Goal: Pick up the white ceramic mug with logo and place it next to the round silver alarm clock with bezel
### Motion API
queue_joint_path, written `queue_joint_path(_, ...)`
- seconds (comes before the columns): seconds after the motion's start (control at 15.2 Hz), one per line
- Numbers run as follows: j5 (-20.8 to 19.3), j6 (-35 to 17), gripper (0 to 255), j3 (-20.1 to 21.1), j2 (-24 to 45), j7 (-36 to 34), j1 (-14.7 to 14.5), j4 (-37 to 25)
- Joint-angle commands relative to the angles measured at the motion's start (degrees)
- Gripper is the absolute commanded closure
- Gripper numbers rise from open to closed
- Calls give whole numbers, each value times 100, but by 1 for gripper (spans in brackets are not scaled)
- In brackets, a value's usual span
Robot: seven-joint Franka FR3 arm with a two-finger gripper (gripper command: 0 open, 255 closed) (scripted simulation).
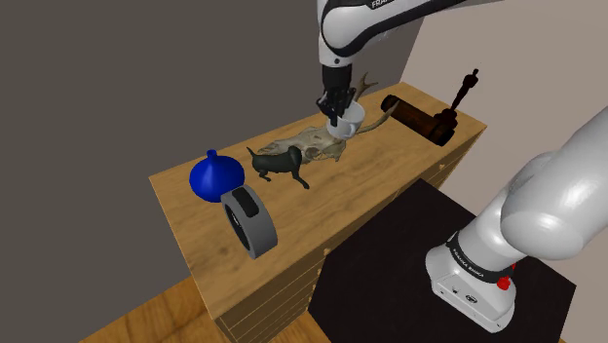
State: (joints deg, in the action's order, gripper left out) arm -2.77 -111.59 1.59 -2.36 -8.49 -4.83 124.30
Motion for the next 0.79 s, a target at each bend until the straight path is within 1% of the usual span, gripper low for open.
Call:
queue_joint_path(0.0,63,-21,255,142,-136,-256,-135,167)
queue_joint_path(0.53,363,-16,255,759,-289,-1288,-697,329)
queue_joint_path(0.73,370,-170,255,797,-218,-1354,-728,413)
